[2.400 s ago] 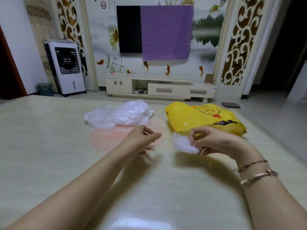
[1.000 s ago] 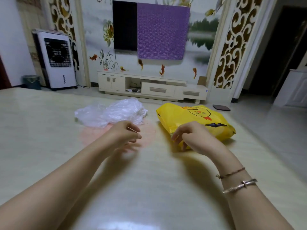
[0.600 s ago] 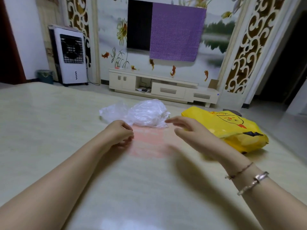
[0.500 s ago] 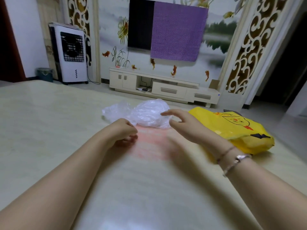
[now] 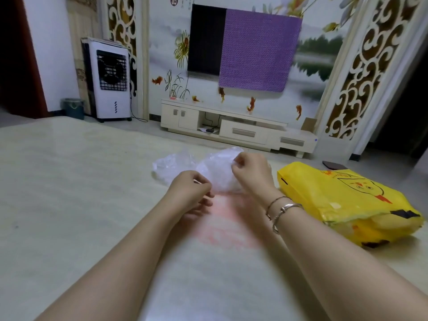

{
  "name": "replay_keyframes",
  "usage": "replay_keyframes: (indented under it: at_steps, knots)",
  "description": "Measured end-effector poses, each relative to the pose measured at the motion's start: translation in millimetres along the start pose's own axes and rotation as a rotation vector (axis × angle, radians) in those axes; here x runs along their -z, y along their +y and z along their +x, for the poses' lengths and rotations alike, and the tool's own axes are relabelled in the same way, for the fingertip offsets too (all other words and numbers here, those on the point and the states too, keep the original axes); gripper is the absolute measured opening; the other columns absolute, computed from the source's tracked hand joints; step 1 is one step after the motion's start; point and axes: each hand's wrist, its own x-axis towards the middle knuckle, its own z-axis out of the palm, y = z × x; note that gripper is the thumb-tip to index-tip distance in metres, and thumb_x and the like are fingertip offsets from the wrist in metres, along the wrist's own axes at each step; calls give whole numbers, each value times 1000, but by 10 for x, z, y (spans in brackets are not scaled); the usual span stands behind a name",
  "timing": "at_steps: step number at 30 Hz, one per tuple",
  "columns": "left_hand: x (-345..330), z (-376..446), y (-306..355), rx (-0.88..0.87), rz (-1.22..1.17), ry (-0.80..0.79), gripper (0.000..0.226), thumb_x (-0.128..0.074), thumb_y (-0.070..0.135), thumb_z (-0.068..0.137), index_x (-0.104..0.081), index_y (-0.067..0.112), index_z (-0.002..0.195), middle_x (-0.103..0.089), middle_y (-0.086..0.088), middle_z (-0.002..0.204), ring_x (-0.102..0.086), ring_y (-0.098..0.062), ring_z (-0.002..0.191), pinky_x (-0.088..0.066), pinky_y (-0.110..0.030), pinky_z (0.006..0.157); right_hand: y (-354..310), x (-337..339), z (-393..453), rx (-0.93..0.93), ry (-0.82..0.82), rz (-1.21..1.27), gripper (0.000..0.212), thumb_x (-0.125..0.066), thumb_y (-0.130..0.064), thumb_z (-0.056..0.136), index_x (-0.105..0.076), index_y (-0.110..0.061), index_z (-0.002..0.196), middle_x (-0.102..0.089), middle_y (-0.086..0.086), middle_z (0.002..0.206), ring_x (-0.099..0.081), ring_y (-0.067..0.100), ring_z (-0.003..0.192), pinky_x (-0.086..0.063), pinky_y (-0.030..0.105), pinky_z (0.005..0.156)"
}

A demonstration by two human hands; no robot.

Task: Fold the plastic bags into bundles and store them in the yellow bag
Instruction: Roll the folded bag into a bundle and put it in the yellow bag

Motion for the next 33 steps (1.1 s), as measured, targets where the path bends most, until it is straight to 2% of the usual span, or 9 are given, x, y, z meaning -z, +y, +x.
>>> replay_keyframes:
  at_steps: [2, 7, 11, 14, 19, 24, 26, 30, 33]
  knots:
    - [-41, -2, 29, -59, -34, -14, 4, -62, 11, 90, -62, 11, 94, -71, -8, 93, -70, -17, 66, -55, -28, 55, -13, 125, -87, -57, 53, 220, 14, -60, -23, 82, -65, -14, 72, -67, 0, 73, -62, 24, 82, -46, 35, 71]
    - [-133, -107, 133, -240, -111, 0, 36, -74, 24, 84, -56, 15, 114, -62, 2, 107, -66, -13, 93, -57, -32, 84, -44, 498, -399, -145, -32, 666, 35, -63, -25, 89, -63, 4, 69, -53, 10, 57, -47, 9, 57, -39, 28, 62]
    - [-131, -217, 238, -216, -346, -73, 25, -57, 30, 96, -60, 11, 112, -65, 2, 101, -63, -16, 89, -52, -34, 89, 21, 641, -600, -237, -143, 895, 25, -63, -18, 91, -59, -5, 71, -56, -5, 50, -46, 1, 42, -36, 12, 47]
    - [-134, -278, 260, -151, -544, -160, 28, -42, 23, 103, -65, 8, 101, -71, -4, 88, -66, -16, 77, -55, -33, 83, 71, 630, -635, -301, -168, 990, 15, -66, -21, 89, -60, -7, 83, -61, 0, 58, -48, 10, 50, -37, 23, 56]
    - [-183, -350, 119, -143, -373, -114, 6, -65, 13, 90, -67, 13, 96, -66, -3, 91, -60, -10, 72, -54, -23, 66, 56, 547, -700, -265, -287, 1072, 17, -68, -26, 87, -62, -11, 79, -58, 8, 71, -49, 17, 62, -33, 29, 60]
    - [-260, -354, 60, -145, -286, -131, 24, -68, 13, 87, -67, 0, 106, -68, -17, 107, -67, -18, 91, -55, -26, 78, -51, 538, -754, -162, -322, 981, 24, -60, -20, 92, -66, -12, 70, -58, -5, 62, -47, 7, 60, -34, 21, 59]
    - [-247, -364, 58, -154, -333, -120, 12, -65, 8, 88, -64, -3, 95, -68, -18, 100, -68, -20, 92, -54, -29, 86, -69, 550, -754, -157, -270, 973, 28, -61, -20, 92, -62, -11, 66, -58, 1, 64, -50, 10, 63, -37, 20, 59]
    - [-147, -358, 114, -139, -503, -82, 16, -63, 9, 89, -55, 12, 75, -63, -11, 91, -62, -21, 89, -49, -32, 92, -24, 552, -698, -272, -156, 1111, 32, -58, -17, 95, -50, -11, 64, -55, 12, 72, -56, 23, 75, -48, 30, 65]
    - [-87, -321, 134, -81, -583, 35, 10, -60, 4, 89, -55, 10, 82, -69, -9, 95, -64, -22, 86, -51, -35, 93, 2, 589, -655, -394, -6, 1250, 26, -51, -14, 98, -50, -11, 72, -57, 10, 71, -60, 20, 72, -55, 27, 62]
